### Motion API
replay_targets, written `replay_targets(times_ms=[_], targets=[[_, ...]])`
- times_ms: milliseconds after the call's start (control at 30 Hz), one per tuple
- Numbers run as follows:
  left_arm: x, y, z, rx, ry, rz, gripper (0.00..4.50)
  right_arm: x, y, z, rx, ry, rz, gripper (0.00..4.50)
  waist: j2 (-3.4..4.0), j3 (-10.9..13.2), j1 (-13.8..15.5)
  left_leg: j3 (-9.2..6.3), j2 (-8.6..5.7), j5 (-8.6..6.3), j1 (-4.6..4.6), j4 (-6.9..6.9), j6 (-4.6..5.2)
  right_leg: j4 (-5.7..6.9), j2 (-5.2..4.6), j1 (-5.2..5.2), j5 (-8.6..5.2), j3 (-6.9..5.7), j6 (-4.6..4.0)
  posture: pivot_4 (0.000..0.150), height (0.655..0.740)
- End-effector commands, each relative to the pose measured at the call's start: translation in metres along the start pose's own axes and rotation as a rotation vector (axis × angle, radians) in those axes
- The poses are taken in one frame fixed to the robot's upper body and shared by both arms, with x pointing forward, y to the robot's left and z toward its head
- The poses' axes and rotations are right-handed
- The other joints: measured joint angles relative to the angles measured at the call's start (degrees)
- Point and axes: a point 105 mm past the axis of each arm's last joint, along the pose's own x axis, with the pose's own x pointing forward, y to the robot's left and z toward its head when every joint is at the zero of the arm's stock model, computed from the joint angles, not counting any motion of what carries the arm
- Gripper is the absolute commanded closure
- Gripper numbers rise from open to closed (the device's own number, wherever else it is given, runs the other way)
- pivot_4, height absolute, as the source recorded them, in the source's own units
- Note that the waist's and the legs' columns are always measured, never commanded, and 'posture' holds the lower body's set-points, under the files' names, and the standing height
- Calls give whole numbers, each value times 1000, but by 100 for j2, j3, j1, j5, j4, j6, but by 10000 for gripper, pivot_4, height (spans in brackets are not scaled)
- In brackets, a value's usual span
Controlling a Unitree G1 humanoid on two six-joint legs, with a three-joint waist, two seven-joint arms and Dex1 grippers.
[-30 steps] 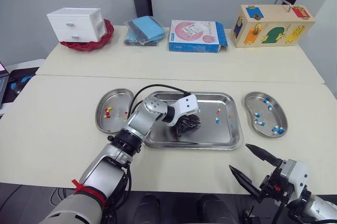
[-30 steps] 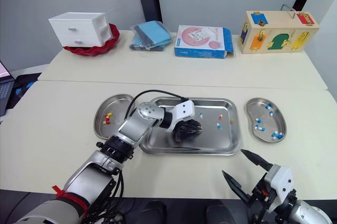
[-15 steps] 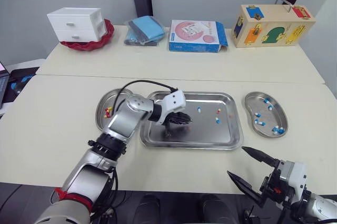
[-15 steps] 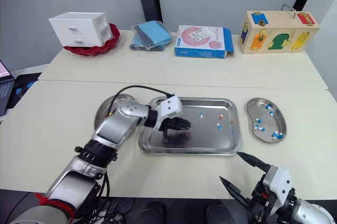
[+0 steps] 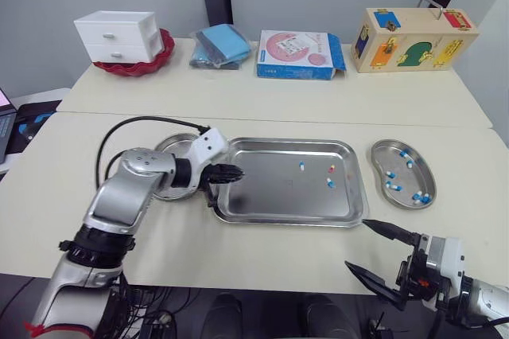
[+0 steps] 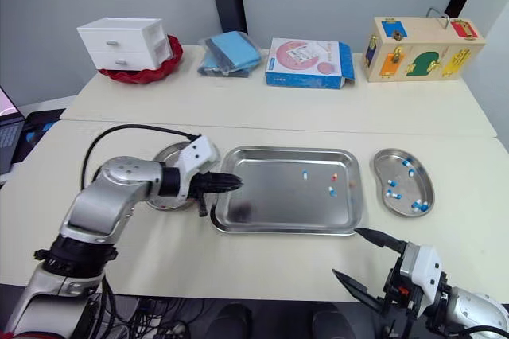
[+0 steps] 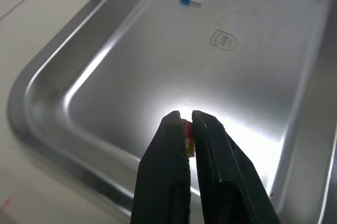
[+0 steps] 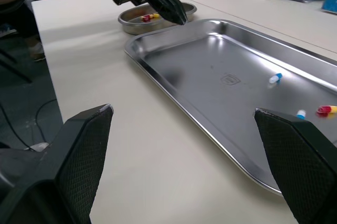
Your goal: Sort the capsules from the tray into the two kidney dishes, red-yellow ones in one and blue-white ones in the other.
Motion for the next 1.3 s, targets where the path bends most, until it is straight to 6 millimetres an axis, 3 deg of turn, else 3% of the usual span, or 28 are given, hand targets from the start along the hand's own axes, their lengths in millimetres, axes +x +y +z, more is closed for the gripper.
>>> replay_targets(times_ms=[33,167,267,733,1167,1300], targets=[[-37,21,0,-27,0,166,42128,-2,6,1,-25,2,68,0,0,0,-2,0,0,0,0,-1,0,0,0,-1,0,1,0,1500,7400],[-72,37,-26,-84,76,313,42128,-2,5,-1,-37,11,127,0,0,0,-28,4,1,0,3,-5,0,-1,0,-2,0,4,0,1500,7400],[-88,40,-41,-99,114,375,42128,1,-4,4,-50,-4,145,0,0,1,-27,4,3,0,3,-3,0,1,0,-3,0,4,0,1500,7400],[-83,40,-55,-147,95,429,42128,4,-15,9,-48,-36,165,0,-6,0,-5,-1,3,0,1,-2,0,1,-1,-2,0,-2,0,1500,7400],[-81,40,-53,-162,89,425,207,4,-17,7,-43,-26,146,0,-7,0,-8,0,2,0,1,-3,0,0,-1,-3,0,-1,0,1500,7400],[-83,41,-52,-174,75,423,207,3,-18,7,-43,-25,135,0,-6,0,-9,0,2,0,0,-3,0,0,-1,-3,0,-1,0,1500,7400]])
